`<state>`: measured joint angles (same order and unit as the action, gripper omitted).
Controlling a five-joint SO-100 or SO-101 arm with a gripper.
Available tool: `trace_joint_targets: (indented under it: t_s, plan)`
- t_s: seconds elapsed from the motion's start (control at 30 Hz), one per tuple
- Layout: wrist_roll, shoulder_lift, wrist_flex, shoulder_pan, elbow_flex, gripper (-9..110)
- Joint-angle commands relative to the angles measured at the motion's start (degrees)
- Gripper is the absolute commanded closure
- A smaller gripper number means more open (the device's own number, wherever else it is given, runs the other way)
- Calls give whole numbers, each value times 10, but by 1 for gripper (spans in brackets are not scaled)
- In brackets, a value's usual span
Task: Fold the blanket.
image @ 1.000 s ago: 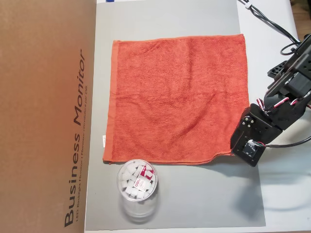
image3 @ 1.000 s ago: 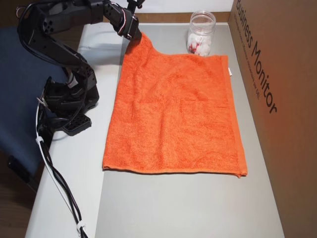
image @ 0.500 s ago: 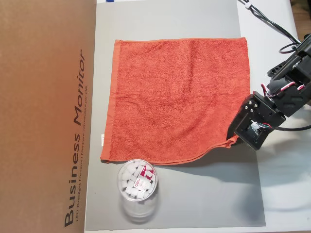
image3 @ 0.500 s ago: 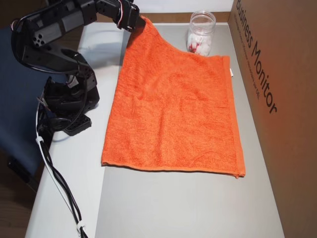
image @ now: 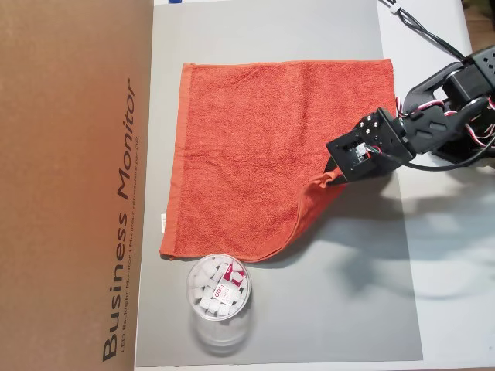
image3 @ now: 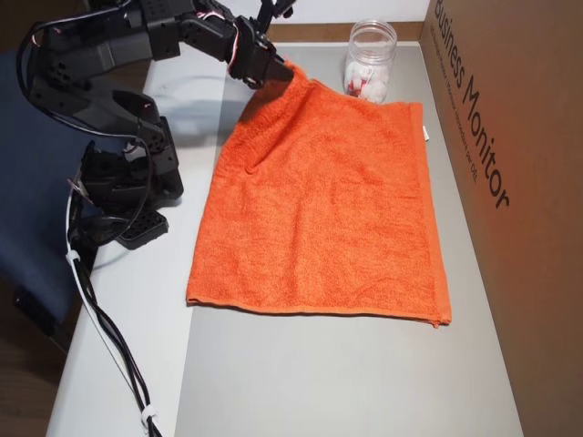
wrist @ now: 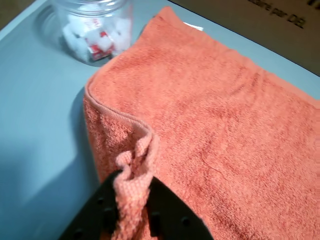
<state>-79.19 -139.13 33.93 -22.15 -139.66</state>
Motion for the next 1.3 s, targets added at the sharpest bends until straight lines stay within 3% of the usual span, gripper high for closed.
trace_joint_targets:
  t_s: [0.0, 0.97, 1.27]
  plan:
    - [4, -18, -4, 33, 25, 102]
    - [4, -6, -13, 194, 150, 102]
    - [-1, 92, -13, 233, 261, 102]
